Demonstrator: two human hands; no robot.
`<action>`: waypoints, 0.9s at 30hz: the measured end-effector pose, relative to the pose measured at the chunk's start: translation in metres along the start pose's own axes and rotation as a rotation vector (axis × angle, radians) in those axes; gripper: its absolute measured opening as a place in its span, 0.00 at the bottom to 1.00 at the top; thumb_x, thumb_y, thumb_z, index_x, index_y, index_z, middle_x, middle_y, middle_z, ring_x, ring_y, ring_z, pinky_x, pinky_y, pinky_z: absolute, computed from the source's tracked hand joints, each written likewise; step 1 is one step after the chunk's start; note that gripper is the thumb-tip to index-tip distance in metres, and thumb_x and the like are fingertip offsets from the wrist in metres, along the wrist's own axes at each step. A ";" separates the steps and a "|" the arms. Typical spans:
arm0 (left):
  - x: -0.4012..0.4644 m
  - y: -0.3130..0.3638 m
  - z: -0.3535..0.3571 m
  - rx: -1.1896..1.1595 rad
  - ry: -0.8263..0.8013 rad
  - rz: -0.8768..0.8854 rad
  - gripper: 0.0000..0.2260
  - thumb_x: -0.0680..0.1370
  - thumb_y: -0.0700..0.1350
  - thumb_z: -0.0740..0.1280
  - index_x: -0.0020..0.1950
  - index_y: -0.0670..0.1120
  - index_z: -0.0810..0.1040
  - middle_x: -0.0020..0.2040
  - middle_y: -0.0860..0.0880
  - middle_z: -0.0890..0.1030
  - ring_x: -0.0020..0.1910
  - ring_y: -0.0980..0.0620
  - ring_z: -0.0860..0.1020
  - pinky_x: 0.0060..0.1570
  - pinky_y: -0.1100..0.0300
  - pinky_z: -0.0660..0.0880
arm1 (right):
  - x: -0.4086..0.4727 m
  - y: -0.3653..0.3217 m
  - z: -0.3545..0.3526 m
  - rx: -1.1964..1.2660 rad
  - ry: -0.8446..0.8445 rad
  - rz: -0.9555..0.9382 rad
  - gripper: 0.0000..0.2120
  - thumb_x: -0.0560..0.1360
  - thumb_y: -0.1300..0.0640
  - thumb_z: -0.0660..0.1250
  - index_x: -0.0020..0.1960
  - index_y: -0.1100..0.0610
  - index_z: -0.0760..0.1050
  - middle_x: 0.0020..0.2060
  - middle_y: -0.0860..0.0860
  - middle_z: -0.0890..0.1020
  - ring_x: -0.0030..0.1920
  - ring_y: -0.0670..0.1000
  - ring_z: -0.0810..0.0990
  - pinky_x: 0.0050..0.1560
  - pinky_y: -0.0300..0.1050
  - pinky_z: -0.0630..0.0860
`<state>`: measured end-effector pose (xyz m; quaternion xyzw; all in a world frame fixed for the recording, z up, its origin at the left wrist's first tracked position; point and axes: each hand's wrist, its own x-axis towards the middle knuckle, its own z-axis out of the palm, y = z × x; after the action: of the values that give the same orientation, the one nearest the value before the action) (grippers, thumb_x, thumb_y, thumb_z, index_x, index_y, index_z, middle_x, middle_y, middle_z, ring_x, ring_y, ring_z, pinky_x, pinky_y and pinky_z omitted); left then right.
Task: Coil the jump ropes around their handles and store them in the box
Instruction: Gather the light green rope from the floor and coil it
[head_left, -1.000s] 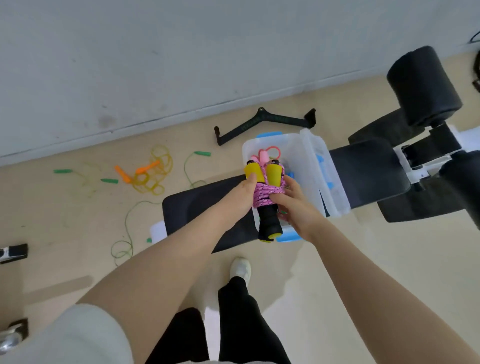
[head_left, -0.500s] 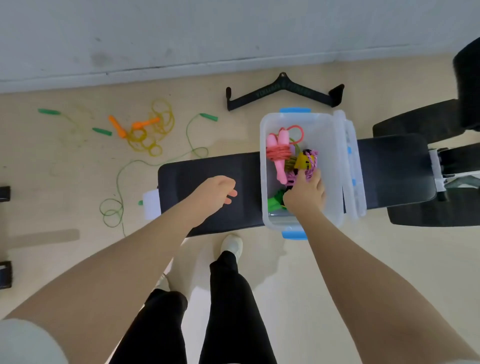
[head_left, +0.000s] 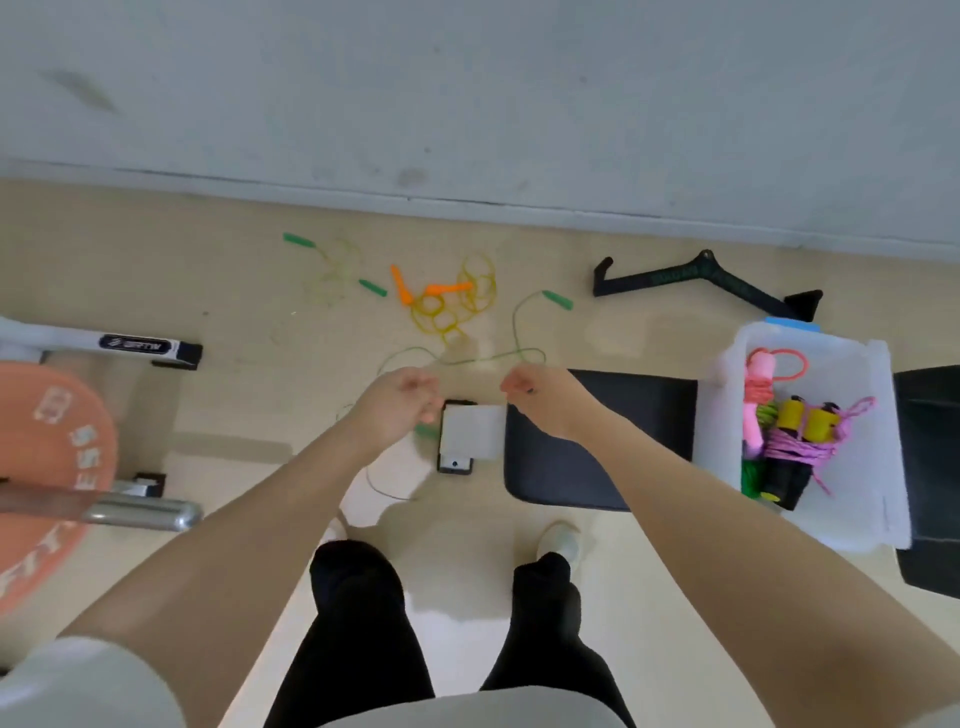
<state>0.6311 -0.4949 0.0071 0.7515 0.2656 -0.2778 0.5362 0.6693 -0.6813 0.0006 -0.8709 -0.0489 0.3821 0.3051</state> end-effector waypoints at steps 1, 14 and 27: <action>0.000 -0.011 -0.030 -0.019 0.031 -0.002 0.06 0.79 0.37 0.59 0.53 0.43 0.74 0.46 0.43 0.78 0.34 0.53 0.74 0.26 0.75 0.69 | 0.010 -0.022 0.013 0.002 -0.013 0.006 0.14 0.79 0.59 0.55 0.59 0.60 0.75 0.56 0.57 0.79 0.56 0.58 0.77 0.58 0.52 0.73; 0.069 -0.082 -0.302 -0.127 0.287 0.004 0.09 0.78 0.34 0.56 0.54 0.44 0.72 0.38 0.48 0.77 0.34 0.52 0.74 0.32 0.68 0.70 | 0.123 -0.215 0.147 -0.052 -0.010 0.064 0.14 0.78 0.59 0.56 0.60 0.59 0.75 0.60 0.55 0.77 0.61 0.56 0.74 0.61 0.47 0.70; 0.291 -0.148 -0.310 -0.151 0.358 0.005 0.10 0.78 0.38 0.56 0.56 0.44 0.74 0.41 0.51 0.79 0.36 0.51 0.77 0.39 0.60 0.70 | 0.342 -0.192 0.168 -0.168 0.052 0.088 0.16 0.79 0.58 0.56 0.65 0.57 0.70 0.65 0.55 0.71 0.63 0.55 0.70 0.60 0.44 0.66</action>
<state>0.7745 -0.1278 -0.2107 0.7472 0.3751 -0.1178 0.5358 0.8211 -0.3342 -0.1958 -0.9044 -0.0347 0.3670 0.2150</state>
